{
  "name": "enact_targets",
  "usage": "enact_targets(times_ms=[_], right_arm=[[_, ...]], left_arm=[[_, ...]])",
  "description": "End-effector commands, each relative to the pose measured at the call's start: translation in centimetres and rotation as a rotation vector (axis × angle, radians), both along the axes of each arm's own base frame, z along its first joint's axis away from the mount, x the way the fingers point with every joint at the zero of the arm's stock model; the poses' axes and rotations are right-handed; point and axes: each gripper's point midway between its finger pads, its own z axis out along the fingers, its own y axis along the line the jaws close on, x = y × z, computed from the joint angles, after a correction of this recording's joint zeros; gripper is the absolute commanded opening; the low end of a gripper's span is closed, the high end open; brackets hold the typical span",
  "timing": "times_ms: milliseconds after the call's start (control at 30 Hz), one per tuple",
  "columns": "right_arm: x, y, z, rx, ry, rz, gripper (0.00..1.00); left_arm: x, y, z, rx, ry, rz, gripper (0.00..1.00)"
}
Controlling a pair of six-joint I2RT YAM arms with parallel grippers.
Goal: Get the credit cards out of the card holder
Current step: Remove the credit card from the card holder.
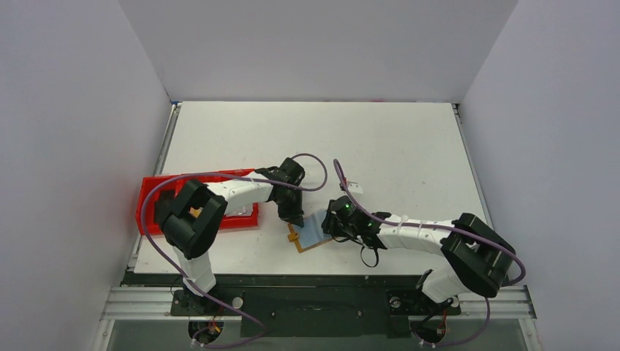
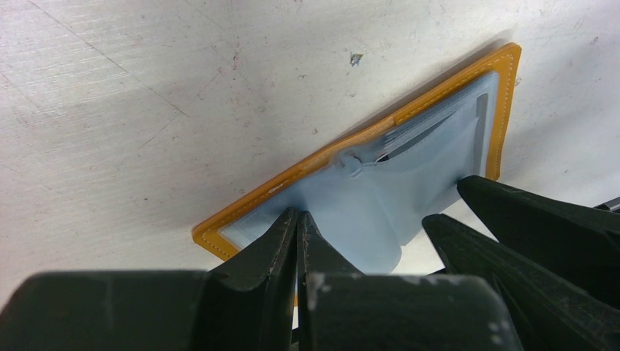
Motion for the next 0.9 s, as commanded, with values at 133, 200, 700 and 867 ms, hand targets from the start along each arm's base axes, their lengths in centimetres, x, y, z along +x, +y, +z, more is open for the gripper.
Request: enact_targets(times_ms=[133,200,700,867], right_arm=[[-1.5,2.9,-1.2,0.079,0.081,0.074,0.39],[-1.4,3.2,-1.2,0.094,0.085,0.076,0.39],[-1.1,3.7,-2.4,0.195,0.144,0.039,0.40],[-1.2,3.4,-3.1,0.197,0.149,0.021,0.40]], left_arm=[[0.9,0.8,-1.5,0.058,-0.022,-0.003,0.00],[1.0,0.8,-1.5,0.058,-0.023,-0.002,0.00],[2.4,1.3,1.6,0.040,-0.083,0.010,0.00],[3.2,1.6,4.4,0.016,-0.128,0.026,0.00]])
